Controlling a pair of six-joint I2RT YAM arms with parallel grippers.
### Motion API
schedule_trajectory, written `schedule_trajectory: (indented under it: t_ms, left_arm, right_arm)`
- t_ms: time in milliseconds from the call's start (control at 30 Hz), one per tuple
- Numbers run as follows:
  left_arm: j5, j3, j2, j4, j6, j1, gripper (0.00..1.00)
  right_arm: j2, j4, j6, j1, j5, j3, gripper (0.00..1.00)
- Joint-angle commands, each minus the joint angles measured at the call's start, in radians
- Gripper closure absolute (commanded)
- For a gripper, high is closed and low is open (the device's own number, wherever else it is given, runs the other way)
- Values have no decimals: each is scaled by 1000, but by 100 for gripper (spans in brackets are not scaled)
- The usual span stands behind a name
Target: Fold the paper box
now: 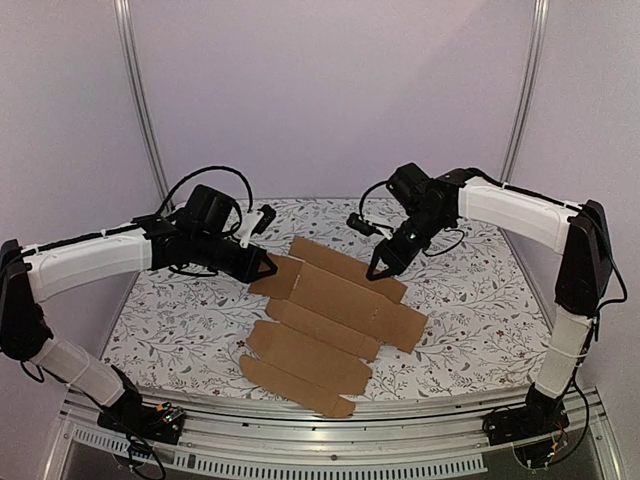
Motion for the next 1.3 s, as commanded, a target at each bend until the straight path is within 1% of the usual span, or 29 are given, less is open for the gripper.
schedule_trajectory:
  t_ms: [0, 67, 167, 267, 333, 400, 467, 700, 800, 867, 967, 1100, 1167, 1267]
  left_arm:
    - [-54, -12, 6, 13, -24, 10, 100]
    - [-86, -5, 19, 5, -33, 18, 98]
    - [-147, 8, 44, -20, -46, 34, 90]
    - [-191, 19, 67, -34, -59, 55, 77]
    - [-204, 32, 79, -38, -66, 75, 66]
    - [-204, 51, 86, -42, -73, 88, 59]
    - [-190, 83, 90, -54, -80, 95, 55]
    - [-85, 225, 75, -127, -120, 96, 47]
    - [-30, 283, 89, -148, -146, 96, 47]
    - [-7, 325, 118, -166, -163, 96, 48]
    - [-14, 387, 167, -209, -187, 96, 56]
    - [-14, 454, 234, -258, -208, 98, 74]
    - [4, 474, 259, -263, -215, 97, 79]
    - [18, 501, 287, -267, -223, 96, 82]
  right_arm:
    - [-53, 30, -12, 12, 72, -21, 100]
    - [-64, 35, -26, 21, 116, -22, 100]
    - [-73, 29, -42, 29, 165, -25, 100]
    - [-89, 29, -72, 38, 198, -41, 100]
    - [-99, 38, -96, 45, 208, -59, 100]
    - [-116, 50, -117, 55, 224, -76, 100]
    - [-128, 59, -138, 67, 254, -85, 100]
    - [-132, 56, -158, 103, 389, -80, 100]
    - [-134, 55, -168, 121, 430, -79, 100]
    - [-139, 56, -171, 132, 448, -80, 100]
    - [-154, 63, -179, 149, 474, -79, 100]
    - [-173, 64, -184, 158, 477, -74, 100]
    - [-182, 59, -183, 158, 460, -67, 100]
    - [-188, 40, -175, 158, 423, -48, 100]
